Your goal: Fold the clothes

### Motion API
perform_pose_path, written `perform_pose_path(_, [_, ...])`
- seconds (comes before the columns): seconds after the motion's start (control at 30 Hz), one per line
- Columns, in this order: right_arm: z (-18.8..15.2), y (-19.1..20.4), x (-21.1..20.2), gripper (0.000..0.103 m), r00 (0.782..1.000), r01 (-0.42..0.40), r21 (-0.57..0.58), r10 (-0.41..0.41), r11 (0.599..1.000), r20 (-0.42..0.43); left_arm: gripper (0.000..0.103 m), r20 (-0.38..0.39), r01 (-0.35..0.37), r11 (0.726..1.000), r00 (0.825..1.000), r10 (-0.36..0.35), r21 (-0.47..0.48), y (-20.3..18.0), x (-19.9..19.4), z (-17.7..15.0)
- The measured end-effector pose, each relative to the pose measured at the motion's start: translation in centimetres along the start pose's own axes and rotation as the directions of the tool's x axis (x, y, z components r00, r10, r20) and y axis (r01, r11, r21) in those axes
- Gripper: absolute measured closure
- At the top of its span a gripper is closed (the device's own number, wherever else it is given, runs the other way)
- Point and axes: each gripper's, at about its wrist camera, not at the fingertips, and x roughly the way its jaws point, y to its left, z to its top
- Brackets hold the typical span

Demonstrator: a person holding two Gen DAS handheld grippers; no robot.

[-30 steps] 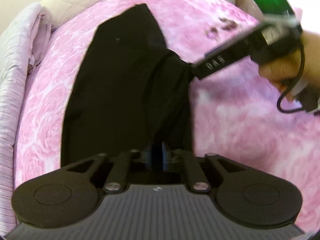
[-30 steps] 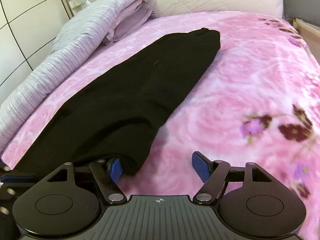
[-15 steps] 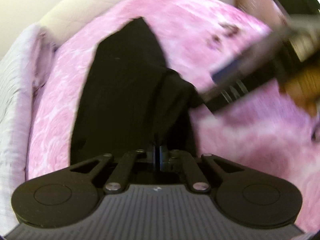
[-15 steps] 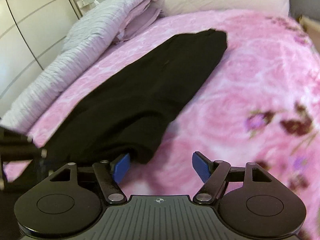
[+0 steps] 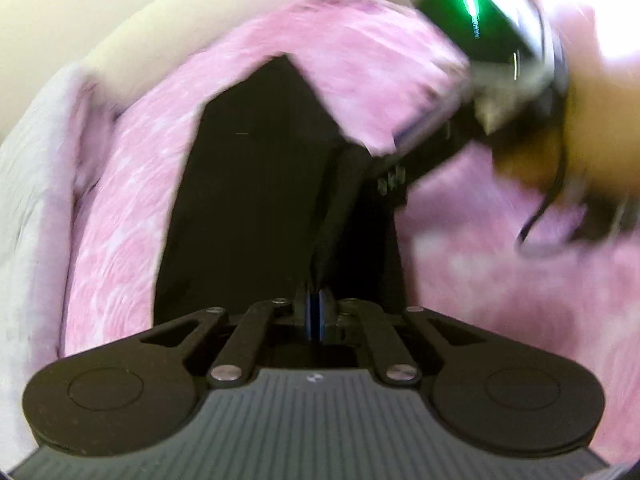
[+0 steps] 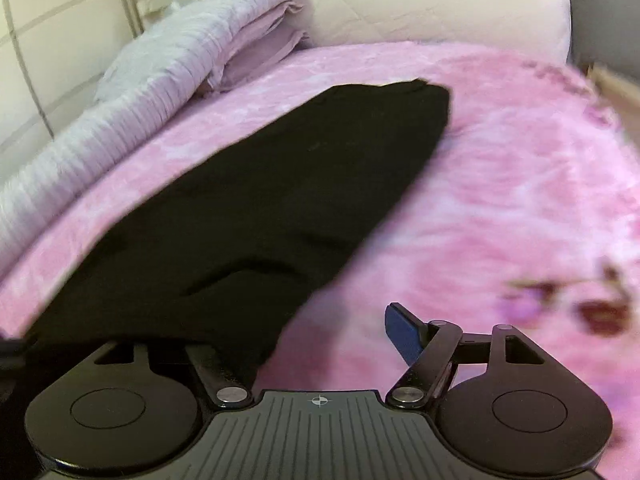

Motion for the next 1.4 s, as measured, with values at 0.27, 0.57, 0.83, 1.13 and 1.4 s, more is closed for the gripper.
perform_pose_path(0.27, [-0.9, -0.2, -1.5, 0.034, 0.999, 0.035, -0.131, -0.038, 0.991, -0.021, 0.100, -0.042, -0.047, 0.993, 0.998, 0.052, 0.112, -2.8, 1.0, -1.0])
perform_pose_path(0.57, [-2.2, -0.8, -4.0, 0.034, 0.996, 0.032, -0.354, -0.060, 0.935, -0.069, 0.096, -0.080, 0.050, 0.991, 0.996, -0.040, 0.126, -3.5, 0.6, -1.5])
perform_pose_path(0.83, [0.6, -3.2, -7.3, 0.034, 0.987, 0.020, -0.344, -0.073, 0.939, -0.142, 0.085, -0.149, 0.112, 0.993, 0.982, -0.117, -0.045, -3.0, -2.9, -2.8])
perform_pose_path(1.13, [9.1, -4.3, -8.1, 0.033, 0.989, -0.114, -0.500, 0.052, 0.859, -0.136, 0.079, -0.137, -0.038, 0.891, 0.990, -0.027, -0.453, 4.2, -4.3, -2.5])
perform_pose_path(1.4, [19.0, -4.0, 2.7, 0.033, 0.953, -0.301, -0.669, 0.229, 0.680, -0.196, 0.072, -0.204, -0.171, 0.737, 0.978, 0.047, -0.653, 13.6, 1.2, -1.1])
